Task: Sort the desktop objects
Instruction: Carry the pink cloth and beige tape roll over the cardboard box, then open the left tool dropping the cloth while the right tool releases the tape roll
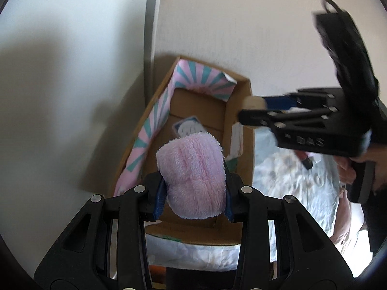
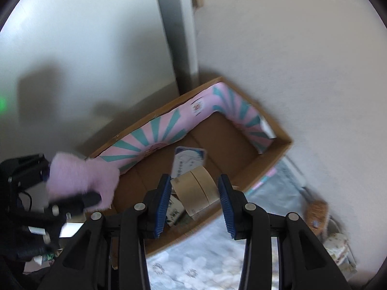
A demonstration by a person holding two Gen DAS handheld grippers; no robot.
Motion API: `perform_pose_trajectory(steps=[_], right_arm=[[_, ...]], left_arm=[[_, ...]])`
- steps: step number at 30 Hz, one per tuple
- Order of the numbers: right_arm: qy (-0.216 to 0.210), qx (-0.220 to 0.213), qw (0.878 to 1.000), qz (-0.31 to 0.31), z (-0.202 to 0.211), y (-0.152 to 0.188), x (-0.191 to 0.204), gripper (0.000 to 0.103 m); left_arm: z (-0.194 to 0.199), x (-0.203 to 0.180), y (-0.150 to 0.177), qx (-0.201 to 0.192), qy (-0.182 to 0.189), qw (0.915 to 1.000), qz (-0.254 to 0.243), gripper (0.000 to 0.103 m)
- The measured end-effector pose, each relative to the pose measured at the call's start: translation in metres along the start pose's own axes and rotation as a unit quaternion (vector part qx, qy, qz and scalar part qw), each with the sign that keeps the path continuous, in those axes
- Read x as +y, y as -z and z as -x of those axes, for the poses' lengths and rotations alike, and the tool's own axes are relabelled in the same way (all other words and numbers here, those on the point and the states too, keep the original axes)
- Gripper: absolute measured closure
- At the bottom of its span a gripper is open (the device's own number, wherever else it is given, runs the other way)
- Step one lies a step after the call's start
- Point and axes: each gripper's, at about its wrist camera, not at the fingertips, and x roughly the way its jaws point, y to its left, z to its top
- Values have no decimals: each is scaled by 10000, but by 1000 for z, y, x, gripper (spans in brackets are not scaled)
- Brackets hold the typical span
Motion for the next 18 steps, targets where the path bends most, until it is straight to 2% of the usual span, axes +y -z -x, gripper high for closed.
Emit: perform_pose_trajectory(steps=[8,18], right_arm=[[-143,390,9991,33,-49,0,14,66],[-164,504,9986,27,-57,3,13,66]], left_arm=[[-29,5,22,255,-27,9995,-174,69],[-44,14,26,408,40,9990,-193,69]])
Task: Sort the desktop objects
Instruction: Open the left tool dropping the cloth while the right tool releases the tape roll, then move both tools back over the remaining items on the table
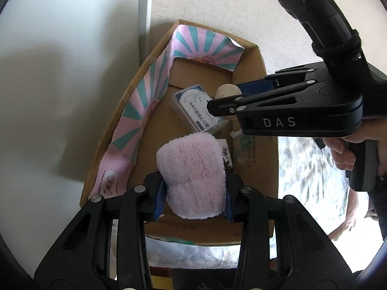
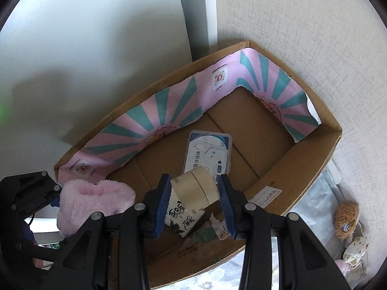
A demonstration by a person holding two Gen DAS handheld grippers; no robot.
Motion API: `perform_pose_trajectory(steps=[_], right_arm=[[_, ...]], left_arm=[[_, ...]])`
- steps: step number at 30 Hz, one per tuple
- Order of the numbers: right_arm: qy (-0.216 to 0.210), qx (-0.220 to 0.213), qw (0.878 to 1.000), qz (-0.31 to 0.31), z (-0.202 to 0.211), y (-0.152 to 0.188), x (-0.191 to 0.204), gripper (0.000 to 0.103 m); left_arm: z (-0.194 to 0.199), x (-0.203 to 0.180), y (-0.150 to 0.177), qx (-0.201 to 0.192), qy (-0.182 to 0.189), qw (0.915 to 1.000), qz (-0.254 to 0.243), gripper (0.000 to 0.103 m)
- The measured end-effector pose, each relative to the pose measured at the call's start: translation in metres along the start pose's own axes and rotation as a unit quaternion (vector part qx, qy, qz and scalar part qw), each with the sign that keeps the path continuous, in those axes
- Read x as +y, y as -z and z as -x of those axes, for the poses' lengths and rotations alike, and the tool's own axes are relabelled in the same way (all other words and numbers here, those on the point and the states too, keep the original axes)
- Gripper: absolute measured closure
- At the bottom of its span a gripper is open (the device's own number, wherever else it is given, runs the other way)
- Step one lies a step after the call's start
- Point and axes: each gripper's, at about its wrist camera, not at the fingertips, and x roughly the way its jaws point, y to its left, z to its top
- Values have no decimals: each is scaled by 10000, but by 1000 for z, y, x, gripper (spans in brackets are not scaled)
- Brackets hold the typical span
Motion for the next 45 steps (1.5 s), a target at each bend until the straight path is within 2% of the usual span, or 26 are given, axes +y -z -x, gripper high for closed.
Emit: perform_pose_trajectory(steps=[7,12,15,16,17,19,21,31,41,45], right_arm=[[43,-6,10000,26,3,1,0,66],[65,42,10000,18,1,0,-1,66],[-11,149,9999,-82,-3,-1,-1,66],[-24,165,9998,-139,-5,-1,-2,63],[-17,143,9997,-192,-5,-2,-3,60],[15,33,9997,-253,-4,-2,-4,34],[106,-74,9996,-268,-2,-1,-5,21],[288,-361,9979,-445,18,3,-15,21],[494,-582,9939,-790,55,17,-34,21],[632,-619,9913,-972,72,29,-49,21]], left_arm=[[-4,2,-6,81,-34,9999,-60,69],[-2,5,-9,73,-222,9997,-87,68],[-6,10,-10,217,-161,9996,29,61],[-7,10,-10,258,-202,9995,45,38],[-8,9,-9,238,-285,9993,11,2],[-5,8,-8,52,-316,9995,-76,0],[-3,7,-7,-18,-318,9994,-143,0],[7,8,-11,-70,-306,9994,-154,0],[23,-11,-23,-103,-319,9991,-268,0],[27,-23,-31,-49,-464,9982,-374,0]])
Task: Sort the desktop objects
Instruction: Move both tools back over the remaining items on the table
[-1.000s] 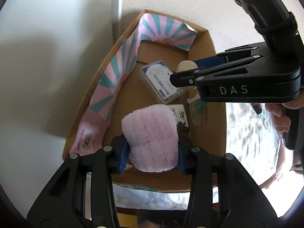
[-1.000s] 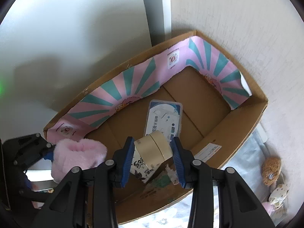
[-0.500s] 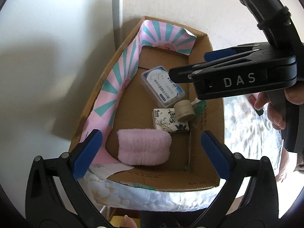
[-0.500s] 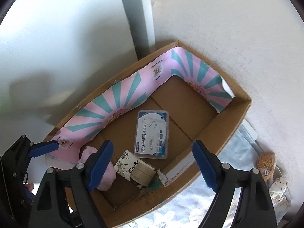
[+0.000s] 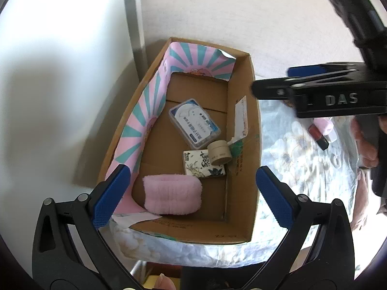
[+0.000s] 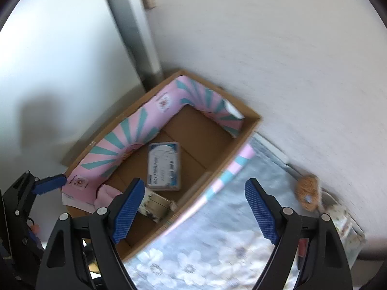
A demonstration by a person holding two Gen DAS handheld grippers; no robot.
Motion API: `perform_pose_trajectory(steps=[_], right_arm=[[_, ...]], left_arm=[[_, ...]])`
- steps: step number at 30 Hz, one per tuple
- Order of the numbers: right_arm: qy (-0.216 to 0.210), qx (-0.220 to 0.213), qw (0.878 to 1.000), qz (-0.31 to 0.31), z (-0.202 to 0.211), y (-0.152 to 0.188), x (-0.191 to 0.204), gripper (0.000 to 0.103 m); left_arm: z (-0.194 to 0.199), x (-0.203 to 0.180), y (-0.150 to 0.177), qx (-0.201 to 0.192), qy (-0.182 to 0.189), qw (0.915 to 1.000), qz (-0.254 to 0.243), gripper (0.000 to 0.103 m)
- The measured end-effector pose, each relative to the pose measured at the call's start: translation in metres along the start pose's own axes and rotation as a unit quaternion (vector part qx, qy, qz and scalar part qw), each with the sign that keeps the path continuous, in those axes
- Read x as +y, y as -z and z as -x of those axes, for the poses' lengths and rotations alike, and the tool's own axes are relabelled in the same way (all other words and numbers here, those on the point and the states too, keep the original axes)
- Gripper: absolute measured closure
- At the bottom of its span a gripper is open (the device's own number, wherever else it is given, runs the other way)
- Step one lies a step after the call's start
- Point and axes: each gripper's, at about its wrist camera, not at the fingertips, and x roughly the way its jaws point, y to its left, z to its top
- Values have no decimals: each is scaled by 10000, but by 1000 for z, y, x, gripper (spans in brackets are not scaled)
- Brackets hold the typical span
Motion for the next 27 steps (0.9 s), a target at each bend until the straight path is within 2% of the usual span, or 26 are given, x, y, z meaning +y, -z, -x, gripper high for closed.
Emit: perform_pose_trajectory(steps=[4,7,13,21,27], right_arm=[[184,-13,9996,-207,24,12,-24,21],[322,-220,9986,-343,52,27,-43,21],[757,-470,9939,-657,105,58,-91,21],[1243,-716,9806,-1335,155,112,-159,21],[1339,-726,9741,-1672,168,154,-194,21]], left_arm=[[11,-15,-10,-104,-2,9999,-74,0],[27,-32,-21,-331,-50,9991,-248,0],[43,-73,-41,-528,270,9965,-586,0],[41,-143,-55,-553,621,9897,-1163,0],[30,-196,-57,-453,896,9826,-1560,0]])
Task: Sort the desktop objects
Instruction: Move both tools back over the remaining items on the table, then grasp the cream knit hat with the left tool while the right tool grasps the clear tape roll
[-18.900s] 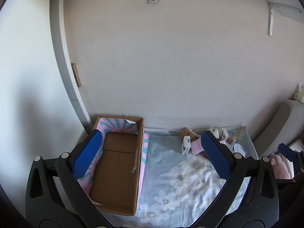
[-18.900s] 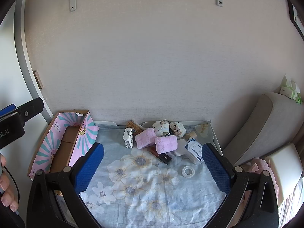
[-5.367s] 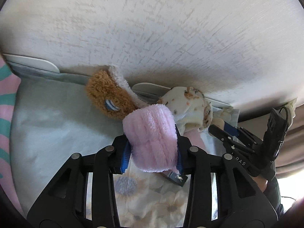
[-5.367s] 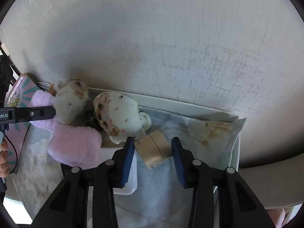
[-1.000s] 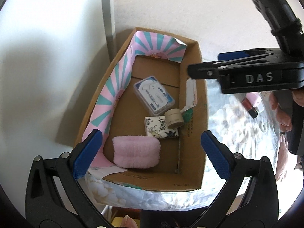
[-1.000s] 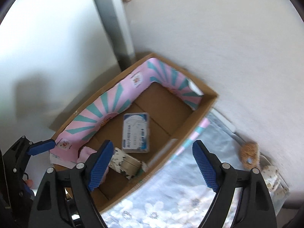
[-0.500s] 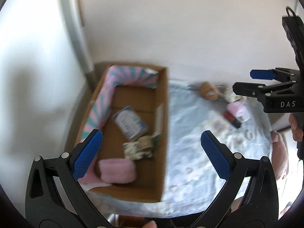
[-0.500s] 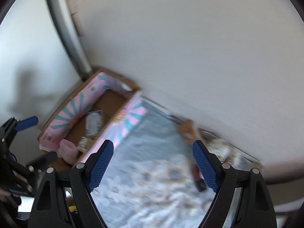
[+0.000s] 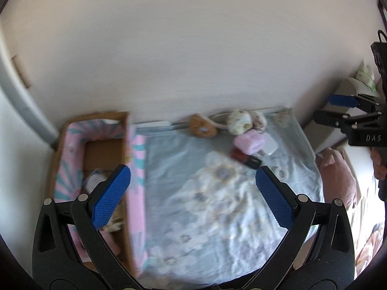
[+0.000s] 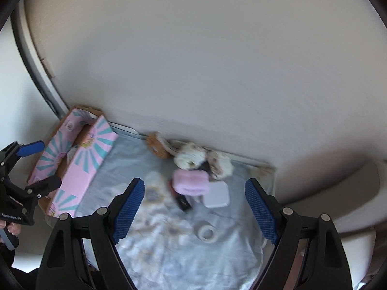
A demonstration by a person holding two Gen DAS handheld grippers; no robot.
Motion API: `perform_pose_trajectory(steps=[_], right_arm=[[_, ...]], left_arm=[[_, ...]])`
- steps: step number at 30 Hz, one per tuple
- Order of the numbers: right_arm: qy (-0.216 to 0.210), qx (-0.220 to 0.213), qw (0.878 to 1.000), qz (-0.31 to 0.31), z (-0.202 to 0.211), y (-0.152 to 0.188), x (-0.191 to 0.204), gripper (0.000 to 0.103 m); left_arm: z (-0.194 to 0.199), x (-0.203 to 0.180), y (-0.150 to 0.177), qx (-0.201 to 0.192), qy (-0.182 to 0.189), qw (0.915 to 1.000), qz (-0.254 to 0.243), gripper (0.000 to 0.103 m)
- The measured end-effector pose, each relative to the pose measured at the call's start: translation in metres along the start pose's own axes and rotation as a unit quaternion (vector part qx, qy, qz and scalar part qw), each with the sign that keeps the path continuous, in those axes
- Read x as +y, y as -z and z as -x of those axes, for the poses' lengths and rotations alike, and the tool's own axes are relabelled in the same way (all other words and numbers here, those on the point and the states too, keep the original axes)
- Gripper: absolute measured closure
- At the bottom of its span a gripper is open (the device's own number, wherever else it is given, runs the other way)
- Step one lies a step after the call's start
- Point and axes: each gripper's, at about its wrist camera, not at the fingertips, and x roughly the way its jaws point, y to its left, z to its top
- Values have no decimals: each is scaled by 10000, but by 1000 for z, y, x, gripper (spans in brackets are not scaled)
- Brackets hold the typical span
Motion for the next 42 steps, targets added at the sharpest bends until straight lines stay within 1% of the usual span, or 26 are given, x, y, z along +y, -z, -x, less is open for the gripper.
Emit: perform_pose_trajectory(steps=[5,8,11,15,18,22,25,26,28,30,32,34,36,38,39,41,42], right_arm=[[-17,125,9996,-265,-8,28,-31,21],[-15,213,9992,-343,-16,44,-43,21],[-62,226,9989,-405,-22,60,-54,21],[-162,193,9987,-438,-37,79,-59,21],[-59,207,9990,-382,-60,98,-59,21],[-206,170,9990,-369,-86,119,-58,21],[-224,52,9996,-172,-101,132,-49,21],[-234,15,9997,-79,-107,136,-46,23],[-264,-26,9996,35,-115,143,-41,33],[-302,-29,9995,89,-123,150,-37,35],[-293,-83,9994,155,-129,155,-35,39],[-293,-101,9993,212,-133,158,-34,40],[-355,-122,9991,191,-136,161,-35,41],[-394,-153,9989,178,-138,162,-35,47],[-413,-172,9988,190,-138,163,-35,51],[-425,-188,9986,235,-139,164,-33,52],[-429,-192,9986,244,-139,164,-33,55]], left_arm=[[-25,-31,-8,126,137,9996,-188,0],[-39,-41,-12,180,178,9996,-138,0],[-50,-48,-18,118,263,9995,-110,0],[-72,-63,-28,73,302,9992,-268,0],[-101,-76,-35,199,431,9984,-317,0],[-143,-89,-44,244,417,9983,-328,0],[-173,-95,-48,211,413,9985,-304,0],[-182,-96,-50,191,416,9985,-289,0],[-197,-98,-52,180,430,9986,-254,0],[-210,-100,-52,190,418,9987,-216,0],[-221,-101,-52,200,421,9988,-174,2],[-229,-101,-52,216,402,9988,-158,4],[-236,-101,-50,233,394,9989,-129,7],[-241,-99,-49,251,411,9988,-82,15],[-243,-99,-48,276,427,9987,-57,17],[-247,-98,-46,314,468,9984,-29,24],[-249,-98,-45,333,467,9983,-32,27]])
